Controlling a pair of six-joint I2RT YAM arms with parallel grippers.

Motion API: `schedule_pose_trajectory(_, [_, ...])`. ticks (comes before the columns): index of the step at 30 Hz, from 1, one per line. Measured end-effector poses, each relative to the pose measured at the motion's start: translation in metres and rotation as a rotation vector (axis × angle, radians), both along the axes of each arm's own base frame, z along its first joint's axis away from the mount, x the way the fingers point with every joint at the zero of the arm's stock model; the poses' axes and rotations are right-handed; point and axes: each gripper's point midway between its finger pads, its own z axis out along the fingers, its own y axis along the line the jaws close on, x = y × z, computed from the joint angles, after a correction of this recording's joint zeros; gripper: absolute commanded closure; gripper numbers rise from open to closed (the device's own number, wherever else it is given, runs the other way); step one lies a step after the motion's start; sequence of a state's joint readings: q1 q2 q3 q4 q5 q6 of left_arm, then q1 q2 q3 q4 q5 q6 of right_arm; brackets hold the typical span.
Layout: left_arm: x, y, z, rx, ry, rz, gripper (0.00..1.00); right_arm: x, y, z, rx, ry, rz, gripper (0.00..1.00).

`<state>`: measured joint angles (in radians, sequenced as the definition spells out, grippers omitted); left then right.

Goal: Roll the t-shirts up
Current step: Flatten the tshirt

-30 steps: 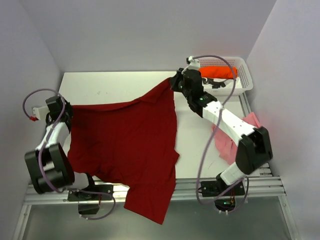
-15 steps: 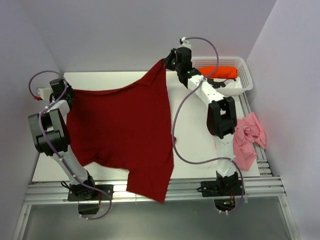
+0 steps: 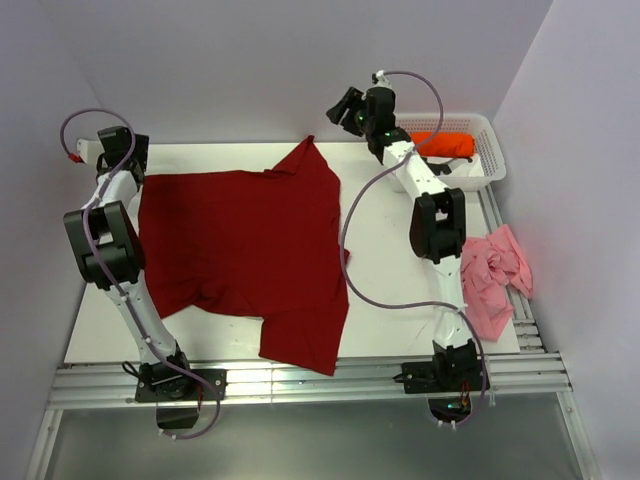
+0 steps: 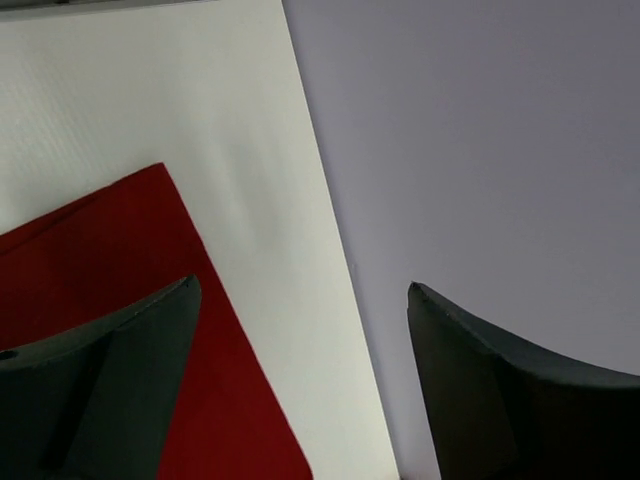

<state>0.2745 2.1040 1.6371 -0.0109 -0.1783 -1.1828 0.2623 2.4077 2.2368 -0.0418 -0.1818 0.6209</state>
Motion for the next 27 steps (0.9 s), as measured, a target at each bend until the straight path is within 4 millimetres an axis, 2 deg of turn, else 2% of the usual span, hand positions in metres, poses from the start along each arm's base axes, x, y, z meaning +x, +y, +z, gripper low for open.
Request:
schedule_pose_trajectory(2, [-0.008, -0.001, 0.006, 0.012, 0.027, -0.009, 0.11, -0.009, -0.010, -0.010, -0.013, 0.053, -0.007, 0.46])
schedule_pose_trajectory(6, [-0.030, -0.008, 0.025, 0.034, 0.077, -0.039, 0.12, -0.051, -0.035, -0.028, -0.060, 0.196, -0.023, 0.51])
schedule_pose_trajectory(9, [-0.052, -0.018, 0.040, 0.043, 0.105, -0.079, 0.13, -0.082, -0.042, -0.031, -0.092, 0.259, -0.018, 0.53])
schedule_pose_trajectory(10, [-0.061, -0.024, 0.044, 0.047, 0.111, -0.103, 0.13, -0.091, -0.044, -0.033, -0.104, 0.276, -0.016, 0.58])
schedule_pose_trajectory(12, [-0.080, -0.034, 0.041, 0.047, 0.134, -0.146, 0.14, -0.107, -0.045, -0.041, -0.120, 0.308, -0.009, 0.60])
schedule_pose_trajectory(15, [-0.105, -0.052, 0.020, 0.031, 0.183, -0.215, 0.16, -0.118, -0.046, -0.063, -0.152, 0.370, -0.011, 0.62])
schedule_pose_trajectory(19, [-0.128, -0.069, -0.027, 0.000, 0.307, -0.291, 0.16, -0.130, -0.039, -0.100, -0.232, 0.456, -0.019, 0.63])
schedule_pose_trajectory(23, [-0.136, -0.076, -0.050, 0.002, 0.387, -0.333, 0.17, -0.146, -0.023, -0.133, -0.305, 0.527, 0.000, 0.62])
schedule_pose_trajectory(27, [-0.142, -0.078, -0.070, -0.005, 0.461, -0.356, 0.18, -0.163, -0.012, -0.148, -0.350, 0.569, 0.020, 0.62])
